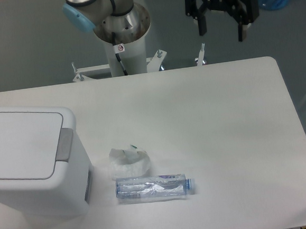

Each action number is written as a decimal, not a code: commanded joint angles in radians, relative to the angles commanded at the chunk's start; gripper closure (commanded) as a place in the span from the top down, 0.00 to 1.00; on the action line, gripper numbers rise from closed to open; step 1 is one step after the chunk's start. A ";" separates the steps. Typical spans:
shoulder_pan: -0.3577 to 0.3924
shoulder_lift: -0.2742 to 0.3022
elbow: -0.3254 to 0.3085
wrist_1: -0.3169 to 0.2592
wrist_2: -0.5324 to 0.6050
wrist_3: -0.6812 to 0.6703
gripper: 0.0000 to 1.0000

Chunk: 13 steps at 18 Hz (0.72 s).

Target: Open the trash can

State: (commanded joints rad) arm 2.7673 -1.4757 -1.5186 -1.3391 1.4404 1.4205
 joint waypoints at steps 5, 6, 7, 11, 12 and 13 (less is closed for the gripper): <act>-0.002 -0.003 0.006 0.002 -0.018 -0.003 1.00; -0.003 -0.008 0.011 0.002 -0.018 -0.009 1.00; -0.003 -0.012 0.012 0.005 -0.018 -0.041 1.00; -0.035 -0.054 0.041 0.043 -0.015 -0.254 1.00; -0.049 -0.060 0.047 0.044 -0.015 -0.285 1.00; -0.063 -0.064 0.048 0.054 -0.015 -0.314 1.00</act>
State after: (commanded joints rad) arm 2.7045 -1.5401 -1.4711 -1.2856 1.4251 1.1063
